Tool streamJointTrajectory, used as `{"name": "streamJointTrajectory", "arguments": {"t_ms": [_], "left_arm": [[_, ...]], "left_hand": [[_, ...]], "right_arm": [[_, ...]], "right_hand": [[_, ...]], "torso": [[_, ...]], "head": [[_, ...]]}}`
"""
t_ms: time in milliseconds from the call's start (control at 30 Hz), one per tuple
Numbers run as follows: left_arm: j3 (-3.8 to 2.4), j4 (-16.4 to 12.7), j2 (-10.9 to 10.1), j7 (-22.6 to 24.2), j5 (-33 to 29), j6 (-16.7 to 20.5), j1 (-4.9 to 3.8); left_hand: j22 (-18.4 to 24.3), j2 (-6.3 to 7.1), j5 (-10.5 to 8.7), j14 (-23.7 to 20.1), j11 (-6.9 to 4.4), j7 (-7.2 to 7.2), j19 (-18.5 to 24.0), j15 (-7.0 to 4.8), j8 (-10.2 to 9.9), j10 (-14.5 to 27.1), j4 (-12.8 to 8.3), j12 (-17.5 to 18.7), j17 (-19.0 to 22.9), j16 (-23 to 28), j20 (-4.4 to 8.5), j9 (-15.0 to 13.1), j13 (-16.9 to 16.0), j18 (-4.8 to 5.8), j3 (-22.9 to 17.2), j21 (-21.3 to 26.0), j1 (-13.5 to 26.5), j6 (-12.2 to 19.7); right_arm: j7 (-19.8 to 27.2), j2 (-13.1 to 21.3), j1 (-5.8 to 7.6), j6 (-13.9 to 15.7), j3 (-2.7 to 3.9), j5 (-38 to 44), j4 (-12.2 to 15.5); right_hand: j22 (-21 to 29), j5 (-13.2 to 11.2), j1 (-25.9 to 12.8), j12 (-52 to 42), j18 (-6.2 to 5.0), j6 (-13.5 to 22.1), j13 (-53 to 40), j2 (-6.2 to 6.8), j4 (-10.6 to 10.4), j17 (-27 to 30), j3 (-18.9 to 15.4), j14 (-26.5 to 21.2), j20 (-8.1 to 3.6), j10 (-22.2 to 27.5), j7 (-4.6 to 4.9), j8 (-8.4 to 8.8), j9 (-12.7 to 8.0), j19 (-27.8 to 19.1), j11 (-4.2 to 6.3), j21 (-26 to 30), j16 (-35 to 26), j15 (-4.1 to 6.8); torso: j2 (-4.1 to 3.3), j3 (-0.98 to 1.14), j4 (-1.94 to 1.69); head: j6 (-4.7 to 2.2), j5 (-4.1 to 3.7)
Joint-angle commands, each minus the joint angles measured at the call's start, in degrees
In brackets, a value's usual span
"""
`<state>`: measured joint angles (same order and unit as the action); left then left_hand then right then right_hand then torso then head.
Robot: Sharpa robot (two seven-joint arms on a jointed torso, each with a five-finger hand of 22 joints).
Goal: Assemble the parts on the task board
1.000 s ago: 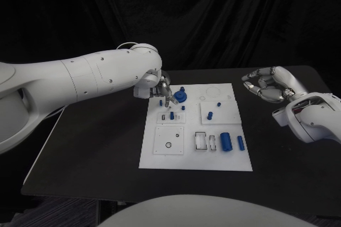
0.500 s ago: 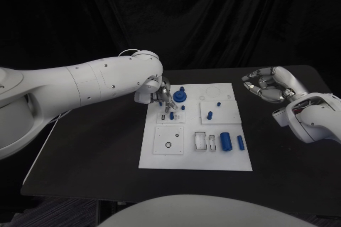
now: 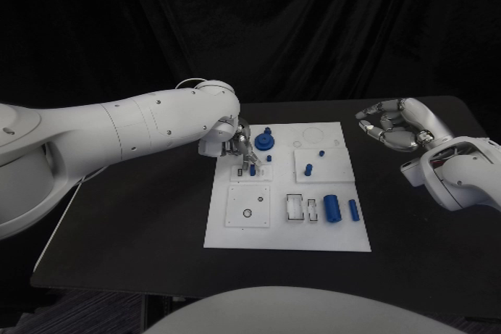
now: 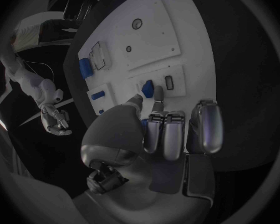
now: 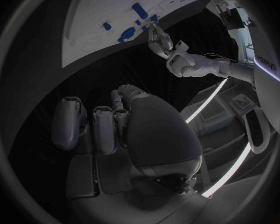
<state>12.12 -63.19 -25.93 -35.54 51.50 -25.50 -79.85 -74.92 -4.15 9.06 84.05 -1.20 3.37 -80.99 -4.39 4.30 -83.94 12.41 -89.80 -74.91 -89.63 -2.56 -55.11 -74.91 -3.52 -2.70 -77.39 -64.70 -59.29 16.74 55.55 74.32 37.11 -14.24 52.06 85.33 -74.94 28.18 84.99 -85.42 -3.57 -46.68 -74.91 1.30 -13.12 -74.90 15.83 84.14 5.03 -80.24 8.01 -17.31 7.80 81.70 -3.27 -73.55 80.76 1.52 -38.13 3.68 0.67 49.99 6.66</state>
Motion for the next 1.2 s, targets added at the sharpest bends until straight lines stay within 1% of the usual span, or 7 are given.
{"name": "streamJointTrajectory", "arguments": {"t_ms": [33, 233, 267, 500, 700, 967, 1200], "left_arm": [[-0.05, 0.0, 0.2, 0.5, -0.1, 0.1, 0.25], [-0.05, 0.0, 0.2, 0.5, -0.1, 0.3, 0.5], [-0.05, 0.0, 0.2, 0.5, -0.1, 0.3, 0.55], [-0.05, 0.0, 0.2, 0.6, -0.1, 0.4, 0.7], [-0.05, -0.1, 0.2, 0.6, -0.1, 0.6, 0.82], [-0.05, -0.2, 0.1, 0.7, -0.1, 1.0, 0.94], [-0.05, -0.4, -0.1, 0.6, -0.1, 2.0, 1.11]], "left_hand": [[-5.2, -0.65, 0.71, 6.0, 0.36, -0.05, 0.5, 0.47, -0.3, -6.1, -0.5, -0.2, -15.1, -0.4, -0.01, 0.4, -15.1, -0.3, 0.0, 0.2, -0.2, -0.5], [-5.3, -0.76, 2.78, 6.0, 0.29, -0.09, 0.4, 0.43, -0.5, -6.1, -1.2, -0.2, -15.1, -0.4, 0.01, 1.3, -15.1, -0.29, -0.4, 0.2, -0.5, -0.8], [-5.3, -0.81, 3.81, 6.0, 0.25, -0.15, 0.4, 0.39, -0.5, -6.1, -1.6, -0.2, -15.1, -0.4, 0.04, 1.6, -15.1, -0.29, -0.7, 0.3, -0.7, -0.8], [-5.3, -0.96, 5.22, 6.0, 0.14, -0.28, 0.4, 0.31, -0.5, -6.1, -2.6, -0.2, -15.1, -0.4, 0.12, 2.2, -15.1, -0.3, -1.8, 0.3, -1.4, -0.9], [-5.5, -0.81, 7.03, 6.0, -0.09, -0.56, 0.3, 0.14, -0.2, -6.1, -3.9, -0.2, -15.1, -0.4, 0.26, 2.7, -15.1, -0.27, -3.4, 0.3, -2.0, -1.6], [-6.0, 0.16, 9.47, 6.0, -0.49, -0.98, -0.1, -0.22, 0.2, -6.1, -6.4, -0.2, -15.1, -0.4, 0.6, 3.0, -15.1, -0.16, -7.2, 0.1, -2.3, -2.5], [-6.3, 0.84, 10.29, 6.0, -0.75, -1.26, -0.4, -0.45, 0.5, -6.1, -7.8, -0.2, -15.1, -0.4, 0.83, 2.9, -15.1, -0.08, -9.9, -0.1, -1.8, -3.1]], "right_arm": [[-0.8, 0.1, -0.1, 0.7, 0.04, 0.3, 0.1], [-0.9, 0.0, -0.1, 0.7, 0.04, 0.3, 0.1], [-0.9, 0.0, -0.1, 0.7, 0.04, 0.3, 0.1], [-1.0, -0.1, -0.1, 0.6, 0.04, 0.3, 0.0], [-1.1, -0.1, -0.1, 0.6, 0.04, 0.3, 0.0], [-1.4, -0.2, -0.1, 0.5, 0.04, 0.3, -0.1], [-1.8, -0.2, -0.11, 0.4, 0.04, 0.5, -0.2]], "right_hand": [[-4.9, 0.3, -0.1, 0.1, -0.8, -0.3, -4.5, 0.34, 0.0, -7.5, 0.2, 3.2, -0.07, 0.0, 0.04, 0.28, -0.1, 0.3, 0.11, 0.0, 0.3, -0.41], [-4.9, 0.3, -0.1, 0.1, -0.8, -0.3, -4.5, 0.34, 0.0, -7.5, 0.2, 3.2, -0.07, 0.0, 0.04, 0.28, -0.1, 0.3, 0.11, 0.0, 0.3, -0.41], [-4.9, 0.3, -0.1, 0.1, -0.8, -0.3, -4.5, 0.34, 0.0, -7.5, 0.2, 3.2, -0.07, 0.0, 0.04, 0.28, -0.1, 0.3, 0.11, 0.0, 0.3, -0.41], [-4.9, 0.3, -0.1, 0.2, -0.82, -0.3, -4.4, 0.35, 0.1, -7.5, 0.3, 3.2, -0.08, 0.1, 0.04, 0.29, -0.1, 0.3, 0.11, 0.1, 0.2, -0.4], [-4.9, 0.3, -0.1, 0.2, -0.82, -0.3, -4.4, 0.35, 0.1, -7.5, 0.3, 3.2, -0.08, 0.1, 0.04, 0.29, -0.1, 0.3, 0.11, 0.1, 0.2, -0.4], [-4.8, 0.4, -0.1, 0.2, -0.85, -0.3, -4.4, 0.34, 0.1, -7.4, 0.4, 3.2, -0.08, 0.1, 0.04, 0.29, -0.1, 0.2, 0.11, 0.2, 0.1, -0.4], [-4.7, 0.4, -0.1, 0.3, -0.89, -0.2, -4.3, 0.35, 0.2, -7.3, 0.4, 3.1, -0.08, 0.2, 0.05, 0.34, -0.1, 0.1, 0.11, 0.3, 0.0, -0.4]], "torso": [[0.02, 0.01, 0.04], [0.05, 0.0, 0.05], [0.03, 0.0, 0.03], [0.06, -0.02, 0.04], [0.05, -0.01, 0.05], [0.02, 0.02, 0.03], [0.0, 0.02, 0.02]], "head": [[0.01, 0.09], [0.01, 0.18], [0.01, 0.17], [0.01, 0.28], [0.01, 0.36], [0.01, 0.49], [0.01, 0.55]]}}
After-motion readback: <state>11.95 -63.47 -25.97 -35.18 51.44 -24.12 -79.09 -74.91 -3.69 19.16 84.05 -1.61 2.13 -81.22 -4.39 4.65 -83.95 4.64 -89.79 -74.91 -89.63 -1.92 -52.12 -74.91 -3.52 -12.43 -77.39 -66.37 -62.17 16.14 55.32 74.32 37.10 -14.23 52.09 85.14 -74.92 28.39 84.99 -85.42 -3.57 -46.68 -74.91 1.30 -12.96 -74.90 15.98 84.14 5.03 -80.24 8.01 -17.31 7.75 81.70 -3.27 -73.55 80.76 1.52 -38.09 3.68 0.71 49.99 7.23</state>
